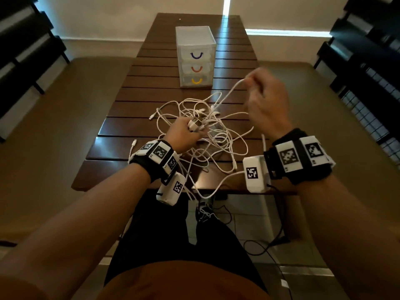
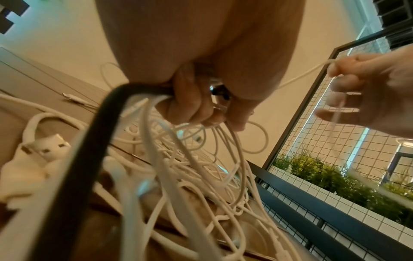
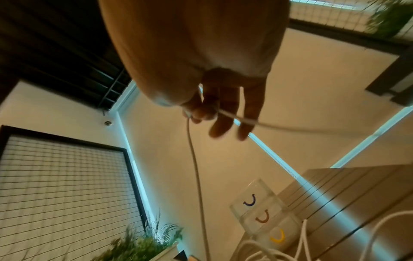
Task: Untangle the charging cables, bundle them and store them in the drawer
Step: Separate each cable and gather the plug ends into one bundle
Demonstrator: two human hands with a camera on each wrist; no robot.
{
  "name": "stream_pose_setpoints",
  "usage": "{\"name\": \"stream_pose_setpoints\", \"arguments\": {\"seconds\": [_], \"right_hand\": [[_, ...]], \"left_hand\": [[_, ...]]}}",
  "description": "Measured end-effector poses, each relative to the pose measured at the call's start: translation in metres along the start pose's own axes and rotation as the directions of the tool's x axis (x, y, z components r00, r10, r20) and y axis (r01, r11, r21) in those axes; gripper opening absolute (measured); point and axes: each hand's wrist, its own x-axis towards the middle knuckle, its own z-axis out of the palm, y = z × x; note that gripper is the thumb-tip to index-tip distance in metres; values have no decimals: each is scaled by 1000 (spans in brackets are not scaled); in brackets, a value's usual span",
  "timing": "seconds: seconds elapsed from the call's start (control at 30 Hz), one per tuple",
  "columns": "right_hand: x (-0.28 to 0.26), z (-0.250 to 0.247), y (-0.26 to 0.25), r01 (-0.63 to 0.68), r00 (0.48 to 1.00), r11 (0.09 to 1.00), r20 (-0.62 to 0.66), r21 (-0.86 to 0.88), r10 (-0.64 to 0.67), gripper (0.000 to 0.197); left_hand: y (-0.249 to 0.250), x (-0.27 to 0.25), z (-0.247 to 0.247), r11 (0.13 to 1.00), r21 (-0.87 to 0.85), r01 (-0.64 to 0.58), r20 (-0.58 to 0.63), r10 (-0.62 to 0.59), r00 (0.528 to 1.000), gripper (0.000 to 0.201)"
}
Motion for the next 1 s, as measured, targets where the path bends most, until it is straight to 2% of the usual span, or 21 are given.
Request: {"name": "stream_pose_setpoints", "arguments": {"seconds": [0.13,0.2,0.23,0.3,0.33,0.37,0.4,0.43,0.47,0.5,0.57,0.63,0.77,0.83,0.93,1.0], "right_hand": [[-5,-27,19,-75,961,990,-256,118,103,20],[-5,-40,26,-110,933,971,-314,214,175,22],[-5,-44,29,-136,934,967,-298,213,197,22],[-4,-49,32,-255,948,964,-177,73,264,18],[-4,-48,35,-314,944,947,-127,-66,304,23],[-6,-45,34,-336,942,917,-97,-213,323,36],[-8,-41,31,-278,960,903,-69,-329,270,48],[-11,-32,26,-156,987,904,-22,-397,161,54],[-16,-20,20,-13,997,906,60,-423,42,54],[-21,-6,15,103,985,897,172,-430,-31,51],[-34,26,9,200,918,867,397,-456,-3,37],[-41,49,9,191,869,857,489,-479,80,25],[-35,57,22,43,907,951,410,-305,90,23],[-30,50,20,-29,926,985,366,-169,90,22],[-20,31,8,-106,978,990,191,97,86,21],[-12,15,2,-144,986,950,118,275,116,24]], "left_hand": [[-7,8,1,995,94,35,-20,-33,999,24],[-10,8,0,991,122,55,-18,-53,998,20],[-10,8,-1,990,132,47,-20,-45,999,21],[-9,6,-1,990,142,23,-30,-19,999,25],[-9,5,-1,991,132,18,-35,-14,999,26],[-8,4,-1,992,127,15,-36,-10,999,27],[-7,3,0,992,128,13,-36,-9,999,27],[-6,2,0,991,134,15,-39,-10,999,27],[-4,2,1,990,141,14,-43,-8,999,28],[0,1,1,990,142,2,-42,4,999,29],[6,-2,1,993,104,-48,-22,50,998,31],[11,-6,-1,992,83,-91,-2,91,996,32],[15,-11,-2,993,4,-116,4,116,993,30],[14,-8,0,992,-50,-112,50,114,992,26],[1,0,5,996,35,-84,135,79,988,12],[-8,1,9,997,50,-53,112,47,993,7]]}}
